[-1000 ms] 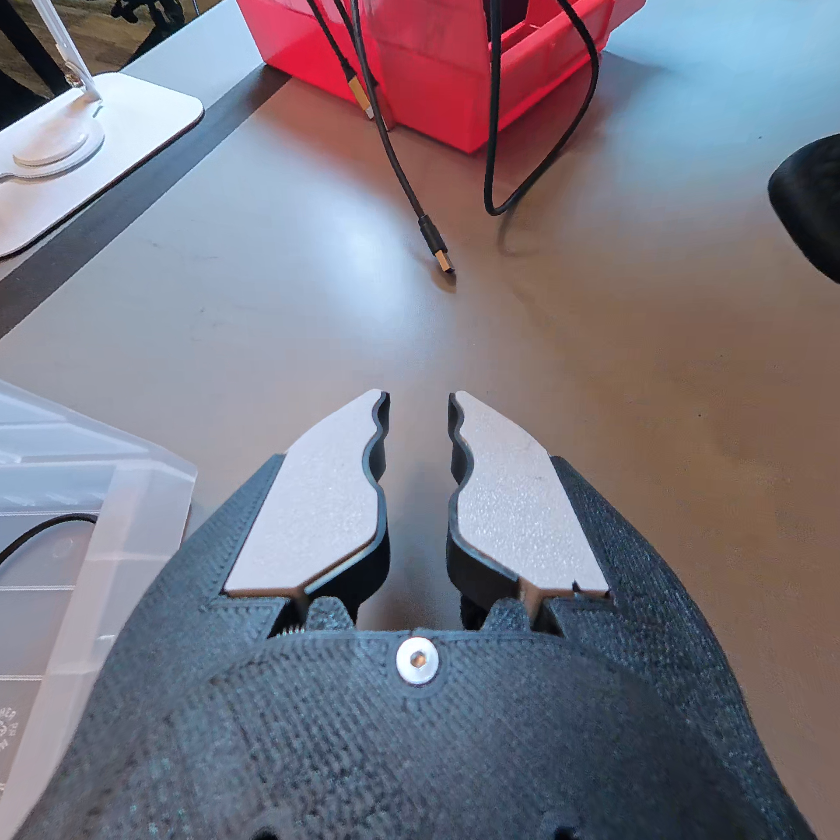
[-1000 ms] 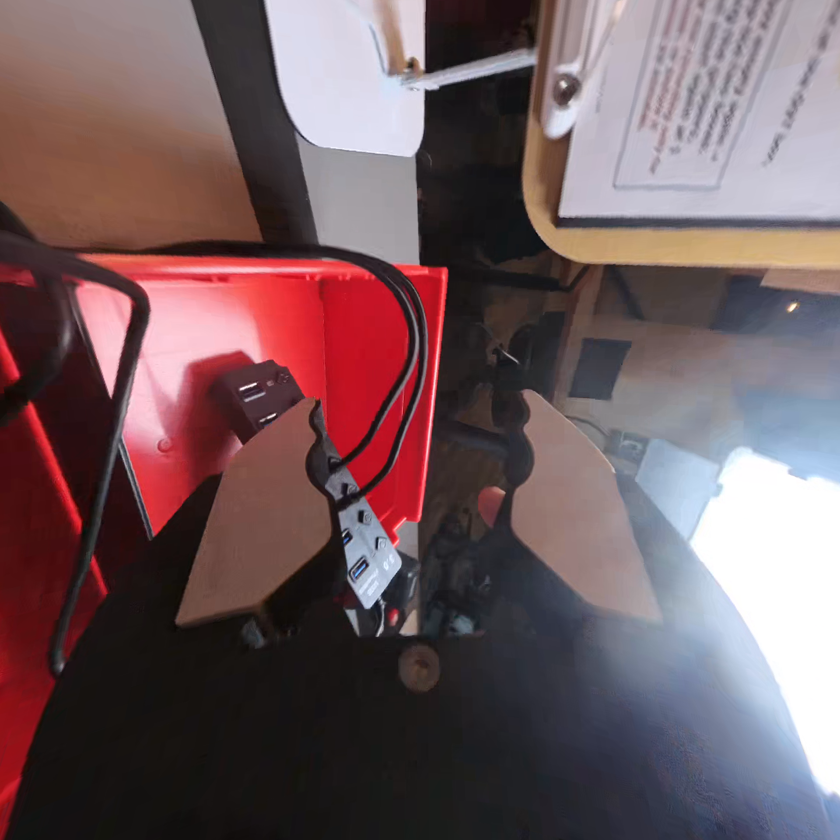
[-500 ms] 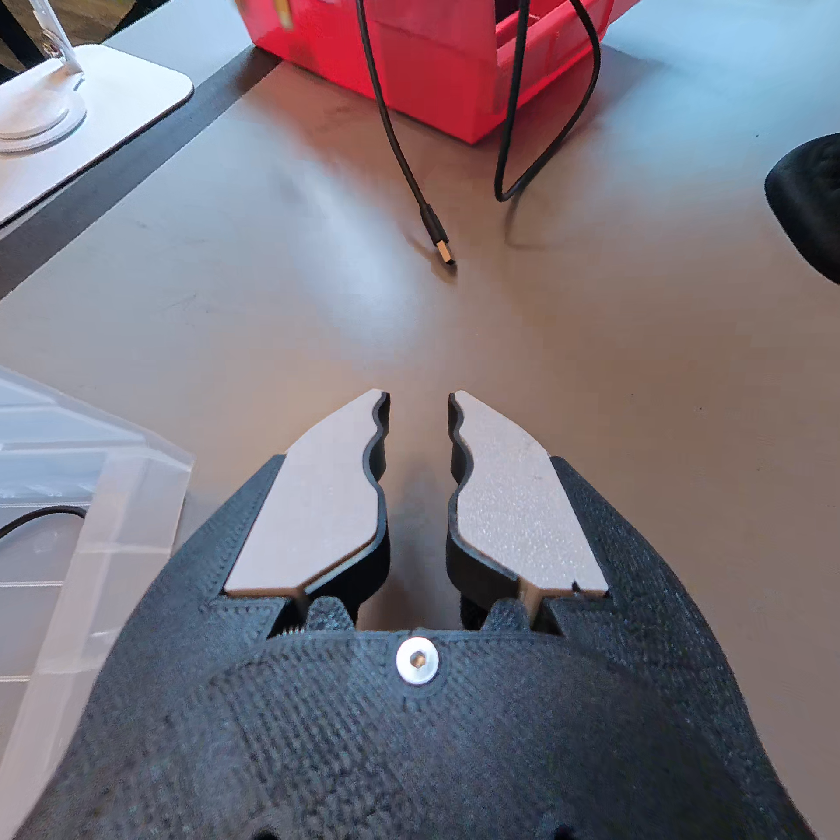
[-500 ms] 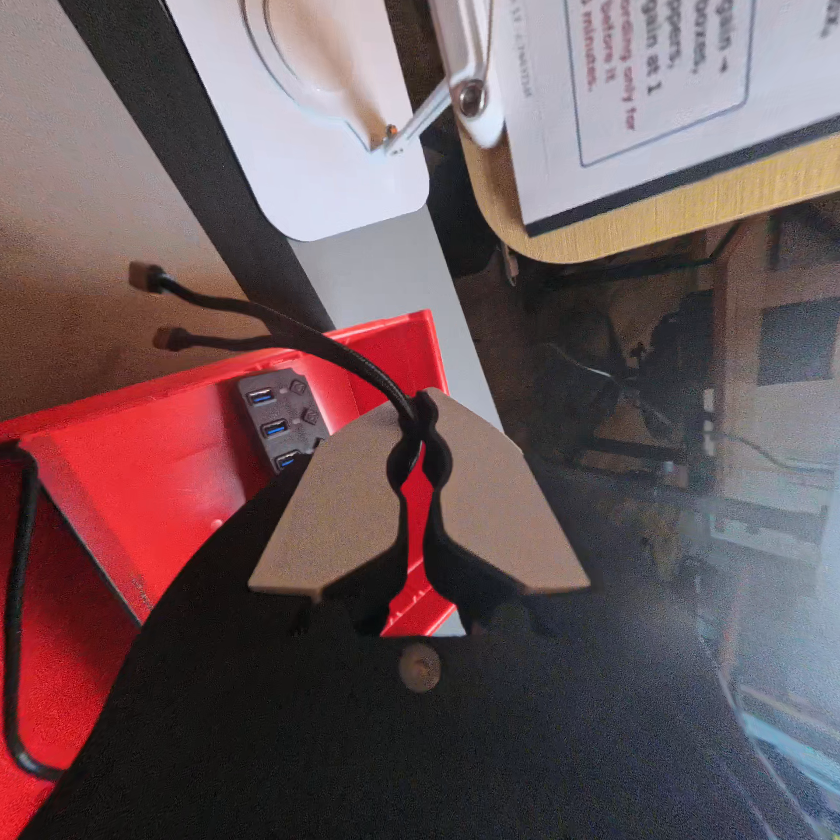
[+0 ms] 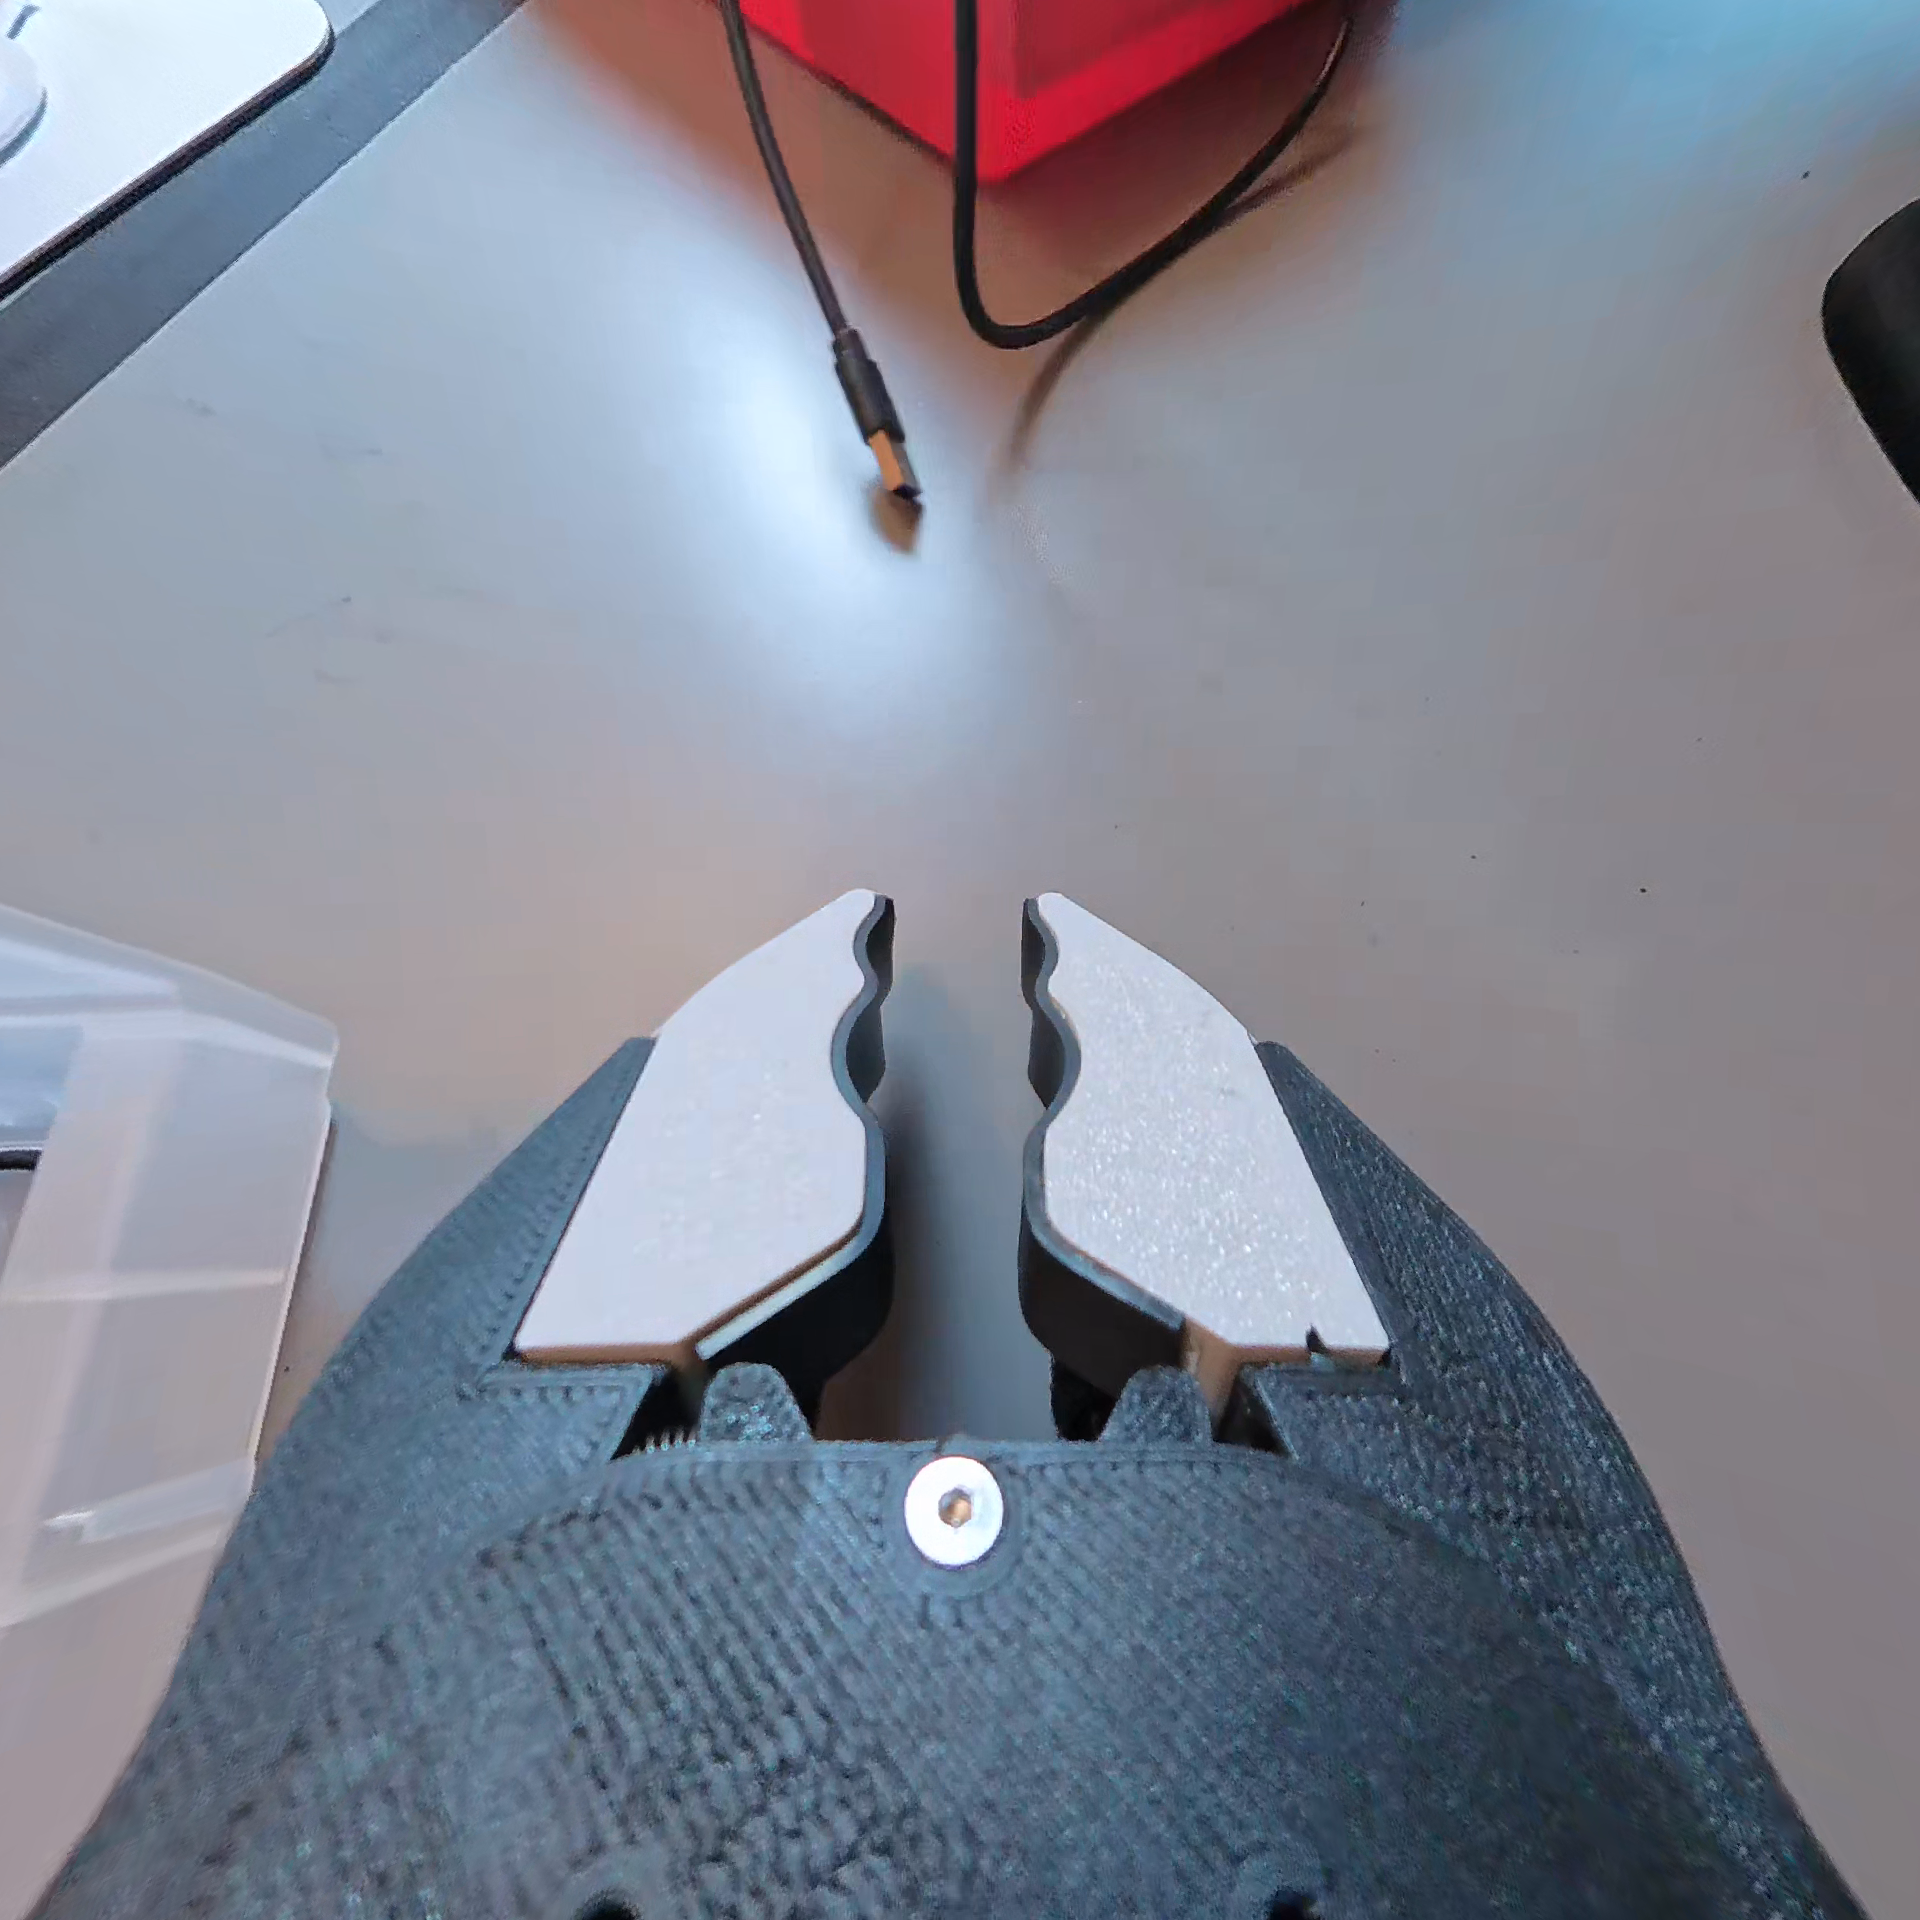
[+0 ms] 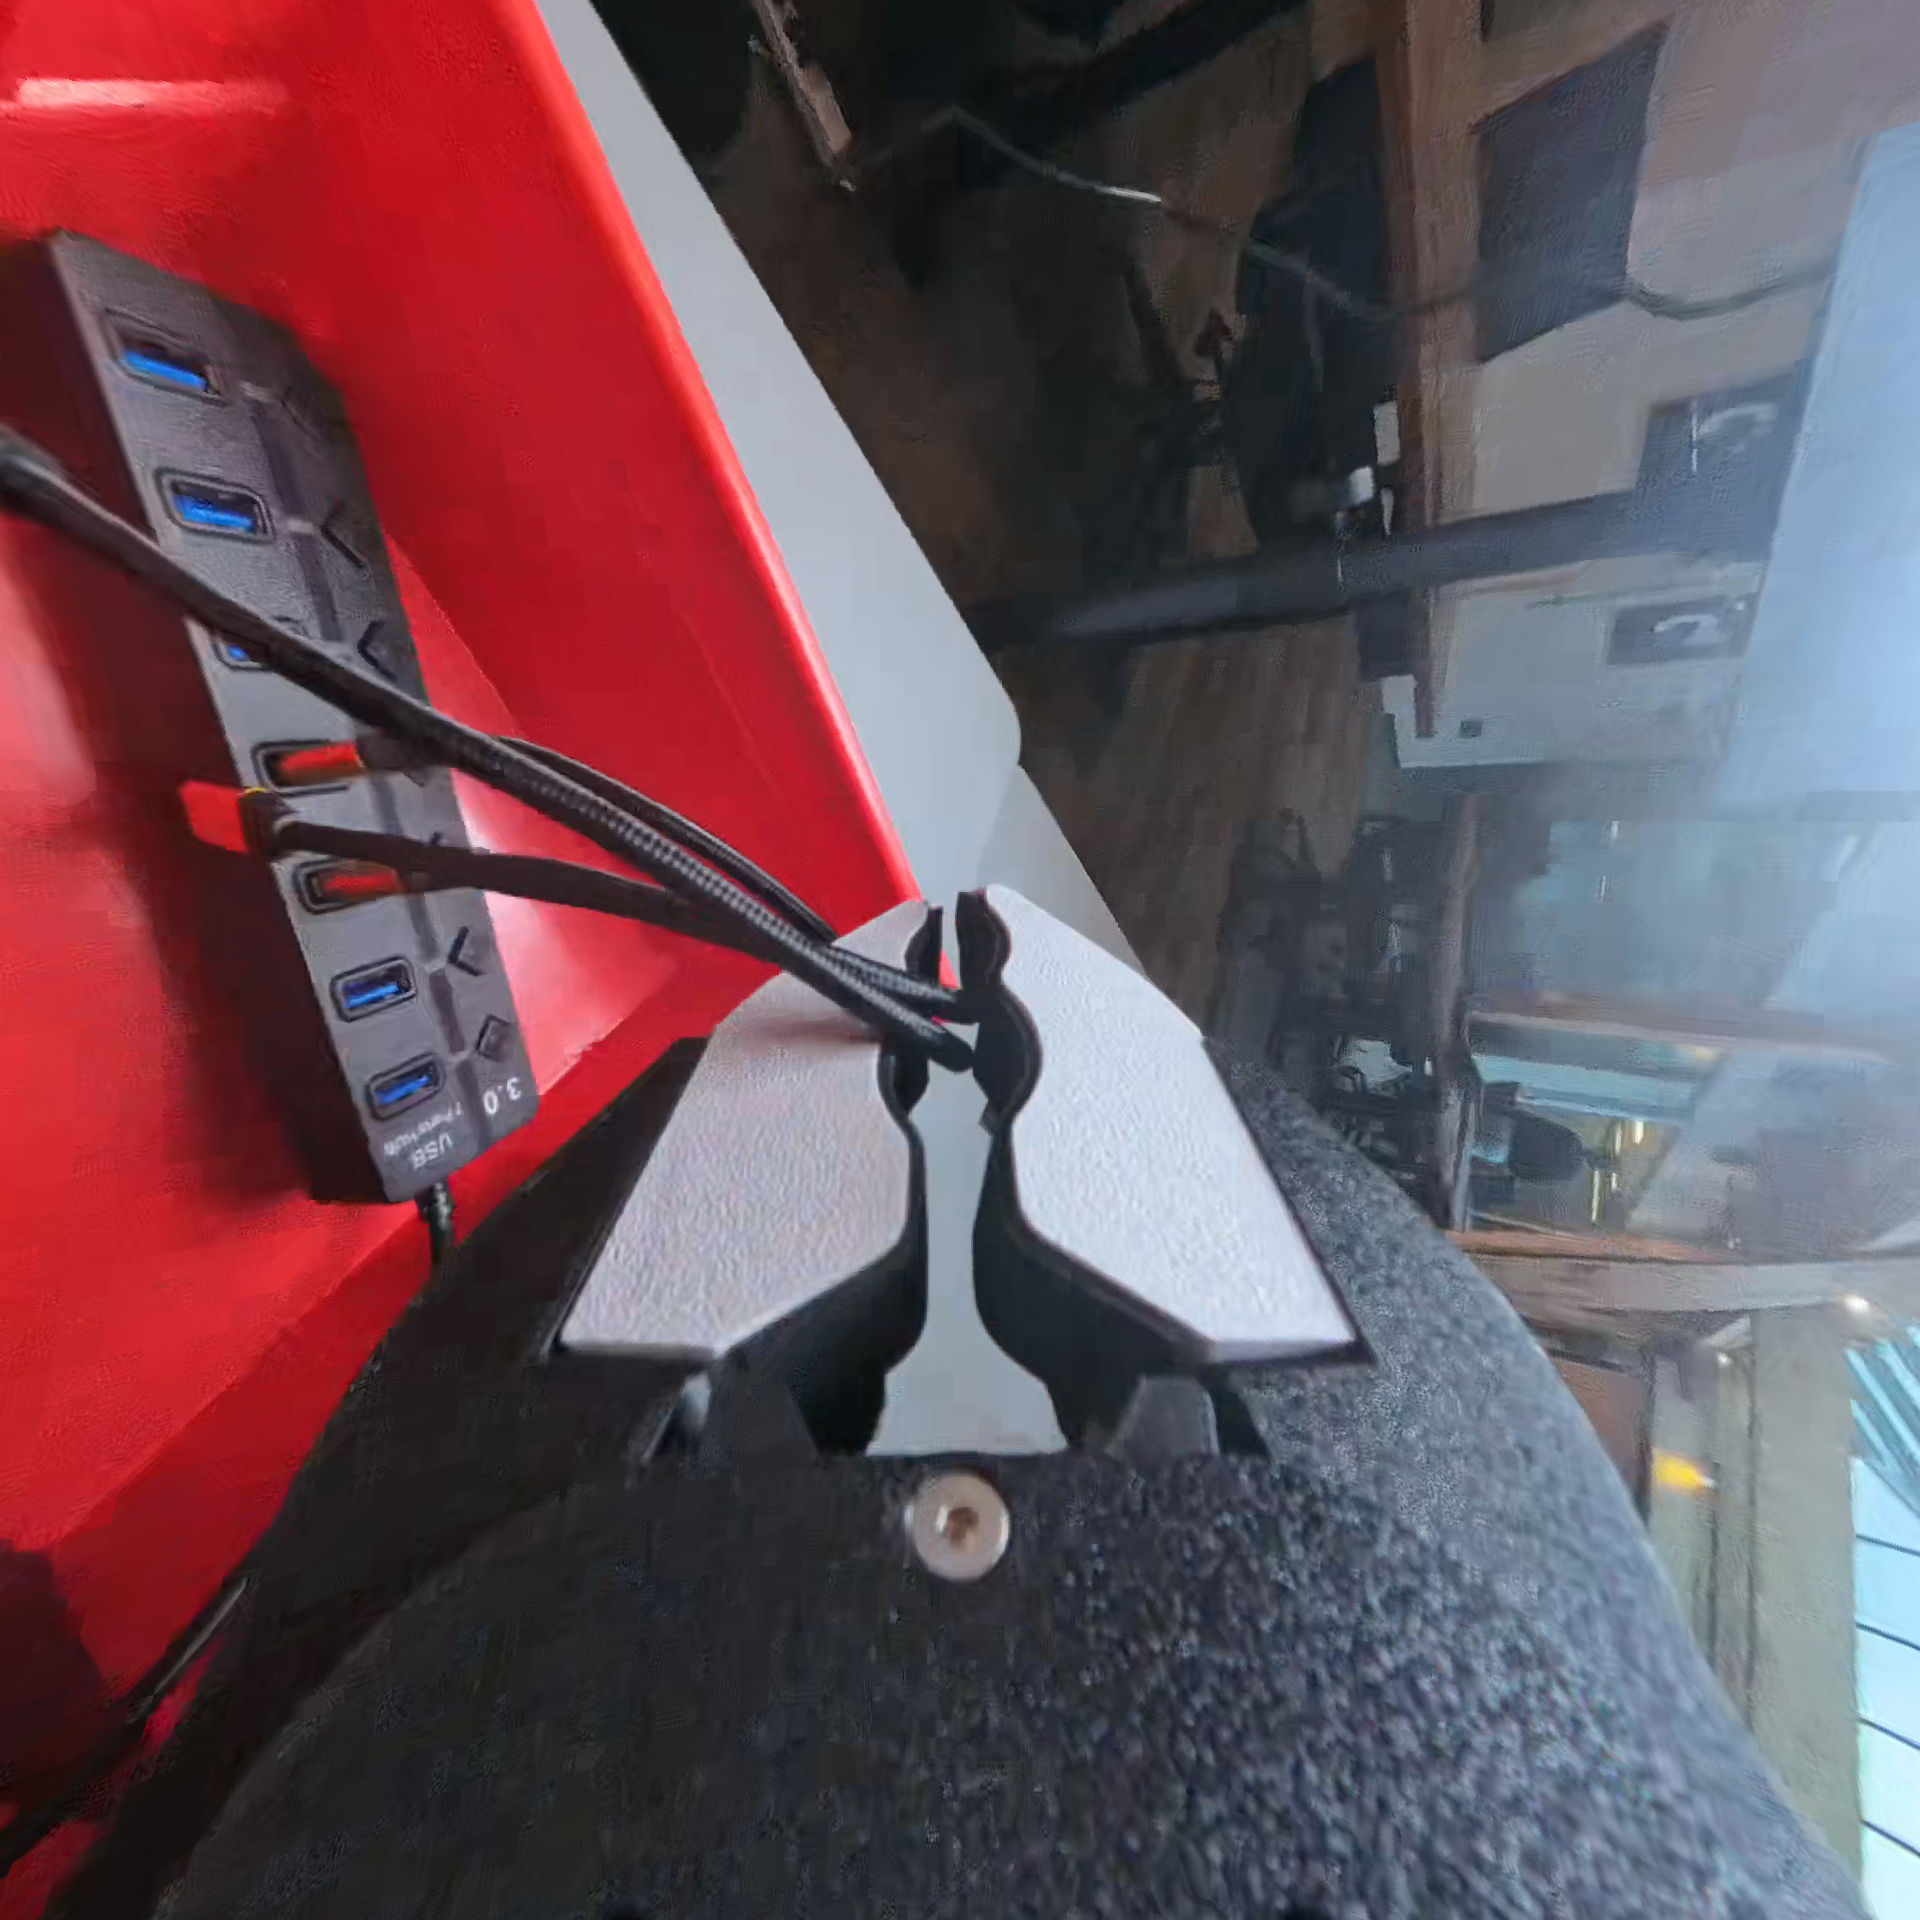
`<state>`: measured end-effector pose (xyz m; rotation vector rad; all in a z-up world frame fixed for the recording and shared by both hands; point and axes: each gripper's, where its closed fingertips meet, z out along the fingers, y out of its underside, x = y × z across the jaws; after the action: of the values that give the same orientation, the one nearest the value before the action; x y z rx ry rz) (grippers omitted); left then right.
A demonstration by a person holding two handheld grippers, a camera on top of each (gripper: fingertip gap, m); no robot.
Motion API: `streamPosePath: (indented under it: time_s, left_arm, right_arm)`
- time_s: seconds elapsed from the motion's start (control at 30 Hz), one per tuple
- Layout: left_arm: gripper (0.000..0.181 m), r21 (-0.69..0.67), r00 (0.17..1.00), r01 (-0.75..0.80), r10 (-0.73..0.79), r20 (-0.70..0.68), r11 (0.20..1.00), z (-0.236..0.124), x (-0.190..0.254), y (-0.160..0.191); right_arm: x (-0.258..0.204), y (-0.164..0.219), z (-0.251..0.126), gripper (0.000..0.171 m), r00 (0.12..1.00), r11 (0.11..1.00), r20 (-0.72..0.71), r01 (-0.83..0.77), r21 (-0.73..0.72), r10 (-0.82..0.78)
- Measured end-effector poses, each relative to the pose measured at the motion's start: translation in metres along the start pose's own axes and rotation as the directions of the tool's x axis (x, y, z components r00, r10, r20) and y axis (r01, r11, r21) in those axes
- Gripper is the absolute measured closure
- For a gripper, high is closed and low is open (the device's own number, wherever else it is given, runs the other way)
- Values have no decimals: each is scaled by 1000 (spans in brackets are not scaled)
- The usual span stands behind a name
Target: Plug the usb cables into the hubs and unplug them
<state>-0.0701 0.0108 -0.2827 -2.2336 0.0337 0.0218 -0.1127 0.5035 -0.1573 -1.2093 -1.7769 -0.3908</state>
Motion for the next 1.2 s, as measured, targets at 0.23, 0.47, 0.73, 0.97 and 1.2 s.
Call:
streamPosePath:
  time_s: [0.23, 0.47, 0.73, 0.97, 1.2]
  left_arm:
    - [158, 5, 1000, 11, -11, 3, 1000, -1, -2, 0]
    - [157, 16, 1000, 4, -4, 4, 1000, -4, -2, -3]
    - [157, 10, 1000, -18, 18, 2, 1000, -3, 3, -4]
    - [158, 2, 1000, -25, 24, 9, 1000, -4, 1, -3]
    - [158, -11, 998, -56, 57, 14, 998, -5, 3, -2]
  right_arm:
    - [-35, -41, -19, 117, 975, 993, 202, 71, 98, -90]
    - [-47, -81, -122, 92, 851, 932, 521, -133, 338, -67]
    - [-154, -103, -200, 88, 699, 819, 461, 331, 469, -547]
    - [-220, -122, -180, 86, 489, 747, 605, 597, 293, -628]
    - [-237, -113, -135, 118, 381, 547, 622, 832, 92, -684]
